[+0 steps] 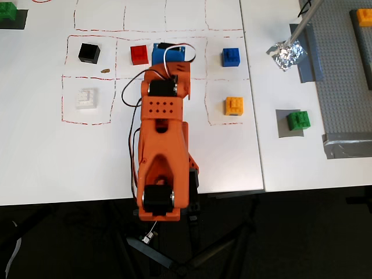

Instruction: Grab the block and put it in the grey marker

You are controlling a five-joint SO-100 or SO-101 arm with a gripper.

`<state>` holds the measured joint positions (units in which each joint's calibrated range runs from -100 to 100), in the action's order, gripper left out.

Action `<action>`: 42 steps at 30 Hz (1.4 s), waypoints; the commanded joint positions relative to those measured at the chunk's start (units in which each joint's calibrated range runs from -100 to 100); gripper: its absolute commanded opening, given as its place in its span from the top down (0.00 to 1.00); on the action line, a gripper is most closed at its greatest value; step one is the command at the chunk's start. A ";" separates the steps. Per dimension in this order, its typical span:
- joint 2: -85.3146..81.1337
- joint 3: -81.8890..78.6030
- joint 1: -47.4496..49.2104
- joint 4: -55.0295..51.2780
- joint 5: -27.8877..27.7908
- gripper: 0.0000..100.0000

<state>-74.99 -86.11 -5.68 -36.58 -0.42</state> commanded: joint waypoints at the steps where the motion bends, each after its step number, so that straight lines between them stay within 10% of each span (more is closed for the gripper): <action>1: -6.92 -2.92 3.08 1.72 0.54 1.00; 42: -24.58 -13.61 4.58 -14.69 3.52 1.00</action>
<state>-98.62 -98.92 -0.40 -51.29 2.61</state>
